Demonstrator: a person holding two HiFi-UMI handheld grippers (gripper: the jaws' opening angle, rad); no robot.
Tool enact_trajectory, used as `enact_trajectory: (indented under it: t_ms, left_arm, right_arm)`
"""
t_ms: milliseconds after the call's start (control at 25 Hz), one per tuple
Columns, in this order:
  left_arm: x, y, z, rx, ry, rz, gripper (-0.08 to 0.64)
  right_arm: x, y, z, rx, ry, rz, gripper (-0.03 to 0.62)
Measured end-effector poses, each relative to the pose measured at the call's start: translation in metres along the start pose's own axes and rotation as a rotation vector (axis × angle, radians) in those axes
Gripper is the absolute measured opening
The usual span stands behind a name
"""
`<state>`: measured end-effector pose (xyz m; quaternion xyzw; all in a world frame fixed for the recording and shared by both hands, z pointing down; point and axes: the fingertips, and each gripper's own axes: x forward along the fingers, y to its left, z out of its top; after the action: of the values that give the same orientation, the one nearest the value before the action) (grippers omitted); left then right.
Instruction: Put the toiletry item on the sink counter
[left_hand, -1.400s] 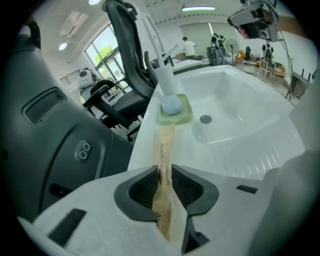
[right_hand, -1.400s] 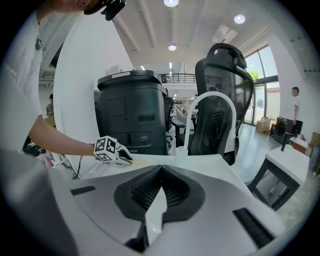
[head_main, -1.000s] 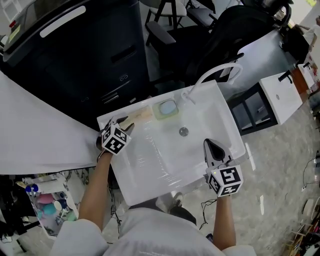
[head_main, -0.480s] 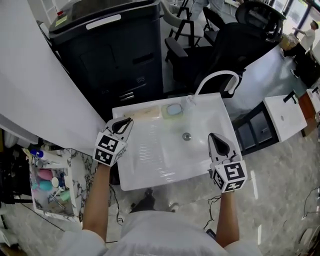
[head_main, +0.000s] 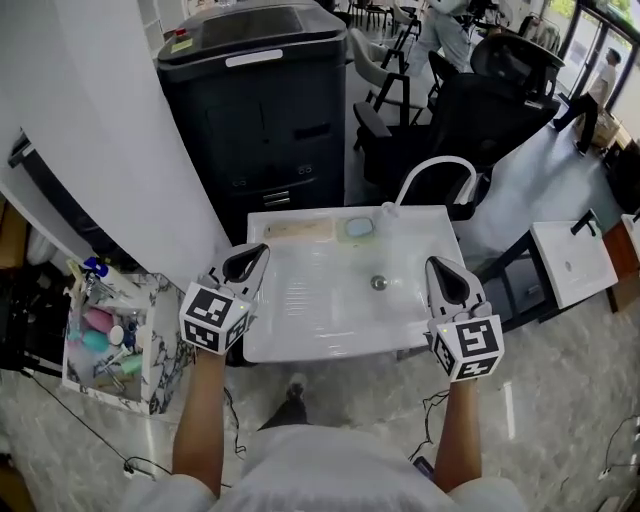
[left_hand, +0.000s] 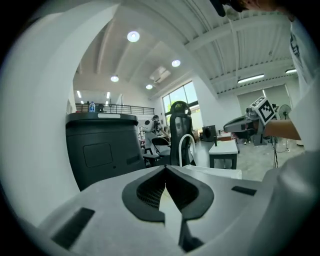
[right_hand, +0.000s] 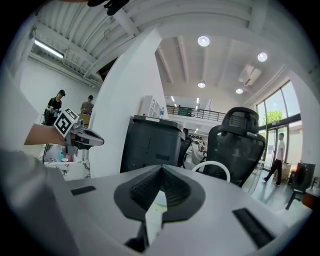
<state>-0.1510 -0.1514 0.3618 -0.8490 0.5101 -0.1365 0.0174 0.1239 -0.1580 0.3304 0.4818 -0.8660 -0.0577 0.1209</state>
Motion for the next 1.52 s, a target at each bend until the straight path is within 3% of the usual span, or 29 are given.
enact_trajectory:
  t_ms: [360,680,1520]
  left_arm:
    - [-0.045,-0.016,0.029,0.071,-0.043,0.05,0.011]
    - [-0.06,-0.022,0.048,0.082,-0.099,0.059,0.011]
    - [-0.057,-0.008,0.029,0.066,-0.055,0.033,0.011]
  right_arm:
    - [-0.013,0.02,0.029,-0.062,-0.053,0.042,-0.003]
    - [-0.009,0.037,0.043,-0.116,-0.061,0.067,-0.003]
    - [0.019,0.058,0.032,-0.097,-0.028,0.105,-0.003]
